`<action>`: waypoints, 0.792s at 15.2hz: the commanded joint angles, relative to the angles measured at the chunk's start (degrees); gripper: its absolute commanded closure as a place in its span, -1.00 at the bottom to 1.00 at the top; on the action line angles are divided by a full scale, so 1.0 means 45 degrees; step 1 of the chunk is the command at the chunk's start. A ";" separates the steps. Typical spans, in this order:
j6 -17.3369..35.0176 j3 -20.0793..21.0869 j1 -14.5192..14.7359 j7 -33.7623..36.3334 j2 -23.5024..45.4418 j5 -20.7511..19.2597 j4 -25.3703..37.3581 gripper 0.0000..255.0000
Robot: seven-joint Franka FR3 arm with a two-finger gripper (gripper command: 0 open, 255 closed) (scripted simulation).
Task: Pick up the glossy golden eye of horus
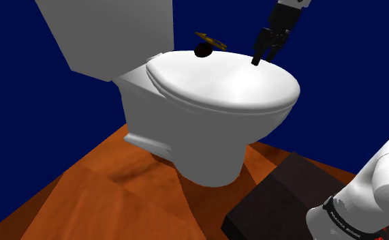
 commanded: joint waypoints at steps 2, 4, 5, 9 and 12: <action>0.0457 -0.0361 0.0219 -0.0858 0.1333 0.0289 0.1176 -1.00; 0.0634 -0.0590 0.0349 -0.1432 0.2211 0.0547 0.2051 -1.00; 0.0693 -0.0697 0.0406 -0.1721 0.2654 0.0696 0.2515 -1.00; 0.0736 -0.1068 0.0571 -0.2865 0.4464 0.1402 0.4564 -1.00; 0.0549 -0.1266 0.0589 -0.3685 0.5882 0.2033 0.6336 -1.00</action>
